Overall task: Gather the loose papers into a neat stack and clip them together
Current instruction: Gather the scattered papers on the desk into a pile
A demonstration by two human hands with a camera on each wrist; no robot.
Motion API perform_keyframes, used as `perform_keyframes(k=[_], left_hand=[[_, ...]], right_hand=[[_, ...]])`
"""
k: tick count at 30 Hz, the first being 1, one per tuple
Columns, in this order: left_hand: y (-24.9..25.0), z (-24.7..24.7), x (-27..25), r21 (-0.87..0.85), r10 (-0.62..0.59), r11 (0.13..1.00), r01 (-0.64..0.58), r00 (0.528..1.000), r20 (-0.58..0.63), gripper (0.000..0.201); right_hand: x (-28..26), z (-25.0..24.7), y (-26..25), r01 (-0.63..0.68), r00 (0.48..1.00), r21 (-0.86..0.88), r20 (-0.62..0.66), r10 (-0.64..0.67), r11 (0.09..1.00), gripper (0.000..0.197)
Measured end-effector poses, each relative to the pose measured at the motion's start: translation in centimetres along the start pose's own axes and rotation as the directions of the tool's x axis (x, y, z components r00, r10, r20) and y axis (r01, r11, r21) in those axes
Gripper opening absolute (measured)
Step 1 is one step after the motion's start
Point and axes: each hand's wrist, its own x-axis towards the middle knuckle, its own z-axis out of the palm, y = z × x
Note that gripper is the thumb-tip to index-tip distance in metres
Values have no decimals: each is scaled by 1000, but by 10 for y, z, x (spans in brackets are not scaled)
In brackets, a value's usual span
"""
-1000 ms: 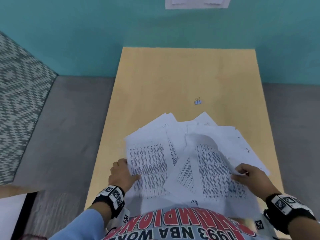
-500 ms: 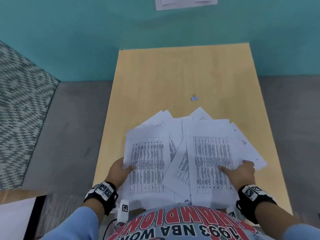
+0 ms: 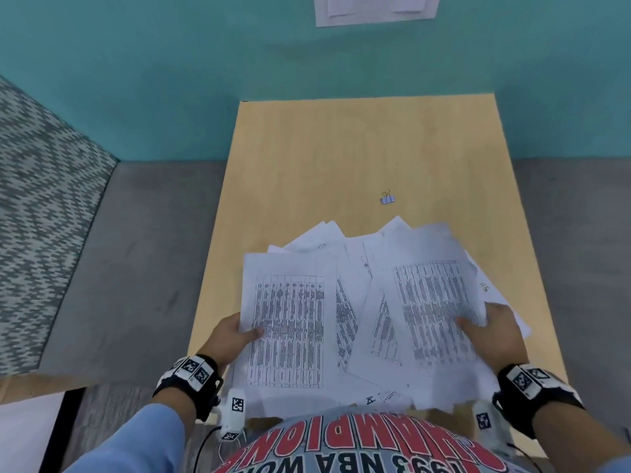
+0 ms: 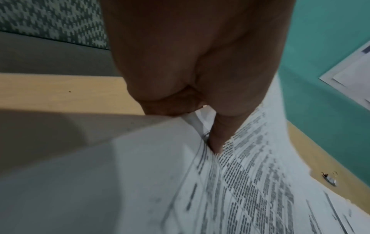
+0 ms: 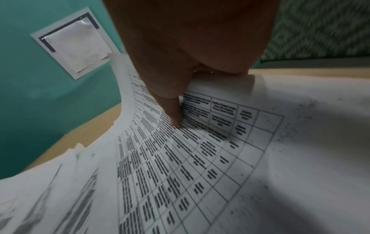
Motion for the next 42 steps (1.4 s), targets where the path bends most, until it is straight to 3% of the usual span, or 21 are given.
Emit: perform_keyframes(k=[3,8,13,19,23,30,35,37,42], left_hand=[[8,8,1,32,33,999,-32,999,-35,36],[28,29,-5,62,79,995,-77,997,-25,25],[39,45,-1,135,141,981,-137,990,-25,31],[56,57,7,56,71,996,-69,997,-26,22],[59,61,8,-4,51,999,-51,998,-29,24],[67,60,-1,-128,45,990,-53,997,-70,44],[67,62,-5,-177,-13,984,5,999,-43,27],[63,65,-6,-186,13,982,-22,999,-51,29],[53,73,-9,-46,140,988,-146,983,-120,39]], right_hand=[[19,-5,3,-15,1000,-231,-29,9,973,52],[25,9,-3,125,991,-372,86,-100,920,54],[13,13,-16,150,989,-414,63,-137,898,48],[7,0,-18,141,990,-6,19,-141,990,28],[6,-13,-13,-12,998,204,66,-1,979,18],[-6,-26,-5,-219,971,489,194,139,844,22],[-12,-30,3,-481,875,610,374,306,630,32],[-15,-30,13,-545,838,633,388,384,551,40],[-27,-33,28,-577,812,644,383,440,503,47]])
